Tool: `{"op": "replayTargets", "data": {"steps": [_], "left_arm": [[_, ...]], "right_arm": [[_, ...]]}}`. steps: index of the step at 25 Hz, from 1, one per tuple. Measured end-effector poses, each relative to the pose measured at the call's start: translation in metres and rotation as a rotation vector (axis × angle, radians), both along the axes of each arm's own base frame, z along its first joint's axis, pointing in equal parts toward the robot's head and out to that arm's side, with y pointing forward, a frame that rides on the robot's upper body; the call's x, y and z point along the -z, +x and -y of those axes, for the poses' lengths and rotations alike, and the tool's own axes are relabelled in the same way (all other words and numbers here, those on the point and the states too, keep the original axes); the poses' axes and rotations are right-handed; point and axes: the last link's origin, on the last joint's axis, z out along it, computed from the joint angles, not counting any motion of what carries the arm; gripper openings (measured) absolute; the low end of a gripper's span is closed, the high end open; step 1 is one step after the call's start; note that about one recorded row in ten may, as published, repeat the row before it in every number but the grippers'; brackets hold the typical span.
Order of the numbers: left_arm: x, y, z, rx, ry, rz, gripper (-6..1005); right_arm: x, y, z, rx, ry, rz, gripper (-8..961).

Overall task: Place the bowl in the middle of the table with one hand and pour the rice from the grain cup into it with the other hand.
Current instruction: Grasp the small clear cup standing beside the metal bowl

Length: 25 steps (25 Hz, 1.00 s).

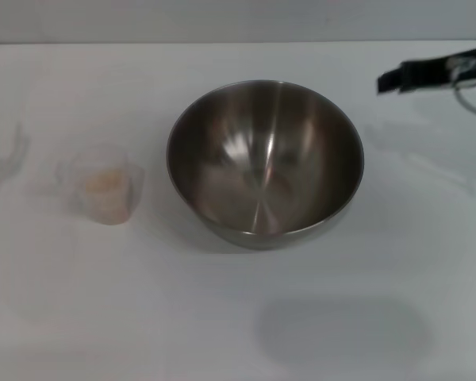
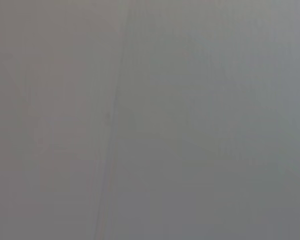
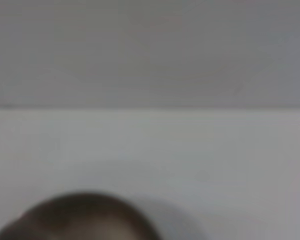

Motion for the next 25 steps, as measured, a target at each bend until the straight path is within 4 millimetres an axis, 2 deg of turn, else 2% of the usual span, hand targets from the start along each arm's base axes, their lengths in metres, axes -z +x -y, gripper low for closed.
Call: {"op": "replayTargets", "data": {"steps": [1,3,4,5,6,8,11,13,16,18,19,20,21,22,24,25], "left_arm": [[0.0,0.0,0.0,-0.001,0.001,0.001,846],[0.0,0.0,0.0,-0.002,0.001,0.001,846],[0.0,-0.001,0.0,-0.004,-0.001,0.001,845],[0.0,-0.001,0.0,-0.004,-0.001,0.001,845],[0.001,-0.001,0.0,-0.008,-0.005,-0.001,845],[0.001,-0.002,0.0,-0.01,-0.007,-0.003,845],[0.001,-0.003,0.001,-0.016,-0.008,-0.008,844],[0.001,-0.003,0.001,-0.017,-0.008,-0.009,845],[0.002,-0.004,0.002,-0.023,-0.011,-0.01,846],[0.002,-0.005,0.002,-0.025,-0.013,-0.011,846],[0.003,-0.005,0.001,-0.031,-0.019,-0.011,846],[0.003,-0.005,0.001,-0.031,-0.019,-0.011,845],[0.004,-0.006,0.001,-0.035,-0.024,-0.011,845],[0.004,-0.006,0.001,-0.035,-0.024,-0.011,845],[0.009,-0.007,0.001,-0.041,-0.049,-0.016,845],[0.009,-0.007,0.001,-0.041,-0.049,-0.016,844]], "right_arm": [[-0.014,-0.004,0.003,-0.047,0.056,0.017,346],[-0.021,-0.007,0.003,-0.076,0.082,0.028,363],[-0.035,-0.012,0.005,-0.147,0.144,0.058,371],[-0.035,-0.012,0.005,-0.147,0.144,0.058,380],[-0.047,-0.016,0.007,-0.219,0.222,0.091,388],[-0.051,-0.017,0.009,-0.25,0.258,0.106,405],[-0.064,-0.016,0.015,-0.388,0.449,0.18,493],[-0.064,-0.014,0.016,-0.416,0.49,0.199,551],[-0.062,-0.002,0.015,-0.495,0.675,0.26,639],[-0.059,0.001,0.014,-0.507,0.714,0.271,638],[-0.05,0.013,0.01,-0.523,0.819,0.289,637],[-0.05,0.013,0.01,-0.523,0.819,0.289,637],[-0.044,0.023,0.008,-0.533,0.915,0.302,636],[-0.044,0.023,0.008,-0.533,0.915,0.302,636],[-0.034,0.036,0.007,-0.555,1.077,0.284,636],[-0.034,0.036,0.007,-0.555,1.077,0.284,636]]}}
